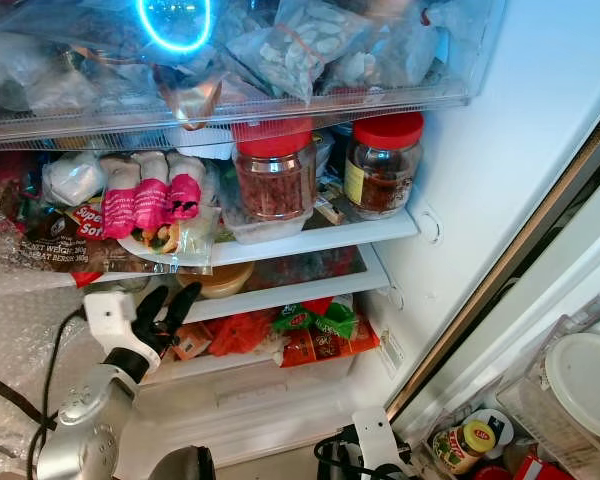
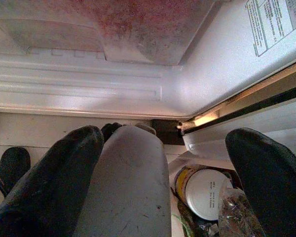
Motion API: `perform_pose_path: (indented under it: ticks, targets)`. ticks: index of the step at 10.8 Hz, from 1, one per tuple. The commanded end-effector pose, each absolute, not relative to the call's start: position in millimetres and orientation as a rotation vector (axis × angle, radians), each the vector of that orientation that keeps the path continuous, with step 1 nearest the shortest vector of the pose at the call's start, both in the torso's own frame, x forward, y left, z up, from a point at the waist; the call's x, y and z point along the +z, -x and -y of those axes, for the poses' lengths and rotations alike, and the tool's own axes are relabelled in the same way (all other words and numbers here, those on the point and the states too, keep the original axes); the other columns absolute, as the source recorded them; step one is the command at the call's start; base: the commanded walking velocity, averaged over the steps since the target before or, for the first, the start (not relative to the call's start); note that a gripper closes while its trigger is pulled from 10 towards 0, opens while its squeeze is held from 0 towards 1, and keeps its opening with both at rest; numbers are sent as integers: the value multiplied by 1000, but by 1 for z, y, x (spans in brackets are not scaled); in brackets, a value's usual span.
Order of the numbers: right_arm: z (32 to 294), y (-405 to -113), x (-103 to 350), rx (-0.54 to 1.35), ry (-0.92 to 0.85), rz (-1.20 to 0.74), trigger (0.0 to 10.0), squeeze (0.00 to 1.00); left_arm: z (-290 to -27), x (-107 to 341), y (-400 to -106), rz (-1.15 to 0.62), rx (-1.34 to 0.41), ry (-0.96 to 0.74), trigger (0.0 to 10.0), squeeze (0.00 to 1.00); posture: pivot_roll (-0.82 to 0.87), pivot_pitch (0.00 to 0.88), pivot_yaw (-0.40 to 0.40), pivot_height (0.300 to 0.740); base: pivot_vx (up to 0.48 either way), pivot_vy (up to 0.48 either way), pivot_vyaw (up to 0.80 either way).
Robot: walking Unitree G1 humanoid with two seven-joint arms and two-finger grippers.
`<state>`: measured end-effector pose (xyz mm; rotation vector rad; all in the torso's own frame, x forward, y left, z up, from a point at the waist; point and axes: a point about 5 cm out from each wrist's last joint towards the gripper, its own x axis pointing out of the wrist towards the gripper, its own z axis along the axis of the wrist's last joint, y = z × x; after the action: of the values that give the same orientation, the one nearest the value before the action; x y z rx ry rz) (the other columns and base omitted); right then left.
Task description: Restocking fridge
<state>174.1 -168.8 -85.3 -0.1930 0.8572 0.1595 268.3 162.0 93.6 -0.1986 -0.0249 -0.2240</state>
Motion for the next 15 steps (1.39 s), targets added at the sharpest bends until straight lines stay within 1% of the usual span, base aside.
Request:
perform_pose_path:
  ticks: [1,2,3,4,5,6,9,15]
  targets:
    - [173,-131,-104,166,184,-1040,10000,0,-160,97,-267,46,-225,131,10000,0,-188,64,-25,631,0,0,0]
    - [173,-130,-105,152,168,-1047,10000,0,-158,98,-269,58,-233,39,10000,0,-190,60,-21,631,0,0,0]
    - [172,-128,-106,110,113,-1058,10000,0,-157,96,-270,52,-214,0,10000,0,-188,53,-16,631,0,0,0]
    - [172,-126,-107,58,54,-1069,10000,0,-158,96,-271,63,-208,-78,10000,0,-183,45,-11,631,0,0,0]
    - [171,-125,-107,36,26,-1070,10000,0,-159,96,-271,60,-204,-100,10000,0,-181,36,-3,631,0,0,0]
    - [170,-125,-107,39,28,-1070,10000,0,-159,95,-271,61,-204,-103,10000,0,-181,32,0,631,0,0,0]
    - [168,-124,-108,41,21,-1067,10000,0,-160,94,-273,58,-197,-97,10000,0,-180,16,10,631,-249,0,0]
    - [167,-124,-108,44,11,-1070,10000,0,-156,92,-272,52,-216,-100,10000,0,-177,15,16,631,-306,0,0]
